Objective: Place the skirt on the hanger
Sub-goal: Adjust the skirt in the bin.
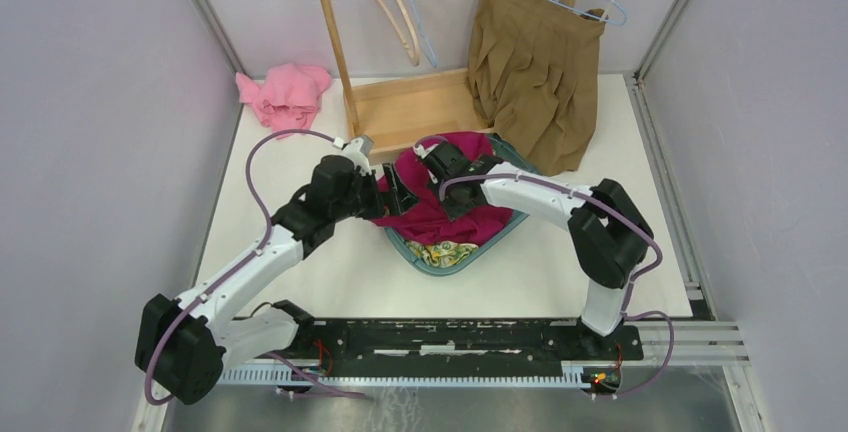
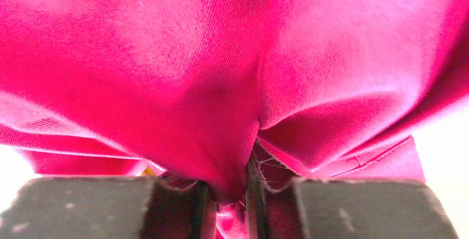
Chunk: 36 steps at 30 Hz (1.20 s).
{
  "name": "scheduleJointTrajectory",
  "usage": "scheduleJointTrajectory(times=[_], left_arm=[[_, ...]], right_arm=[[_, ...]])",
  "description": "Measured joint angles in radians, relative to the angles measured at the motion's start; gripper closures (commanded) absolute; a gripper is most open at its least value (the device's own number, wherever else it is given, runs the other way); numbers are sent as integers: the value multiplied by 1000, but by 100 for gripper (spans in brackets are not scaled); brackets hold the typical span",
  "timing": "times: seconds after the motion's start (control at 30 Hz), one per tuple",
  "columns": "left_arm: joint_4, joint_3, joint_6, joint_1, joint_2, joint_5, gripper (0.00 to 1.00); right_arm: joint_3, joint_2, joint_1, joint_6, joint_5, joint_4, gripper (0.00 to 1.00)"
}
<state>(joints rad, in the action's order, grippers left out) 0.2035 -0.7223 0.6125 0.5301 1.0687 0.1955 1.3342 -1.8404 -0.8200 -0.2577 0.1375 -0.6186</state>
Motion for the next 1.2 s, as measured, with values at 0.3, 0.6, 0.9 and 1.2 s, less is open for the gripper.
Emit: scheduleJointTrajectory(times=[0.3,0.6,0.9,1.2], left_arm=[[14,-4,0,0,-13,-2,1],[34,-12,0,0,-39,-2,1],[34,-14,0,8,-42,-3,1],[28,-14,0,21,-34,-5,1]], right_arm=[[-13,181,0,6,32,-17,99],[89,338,62,28,80,-90,99],[156,417,204,43,87,-132,99],[105,391,280,23,18,-97,99]])
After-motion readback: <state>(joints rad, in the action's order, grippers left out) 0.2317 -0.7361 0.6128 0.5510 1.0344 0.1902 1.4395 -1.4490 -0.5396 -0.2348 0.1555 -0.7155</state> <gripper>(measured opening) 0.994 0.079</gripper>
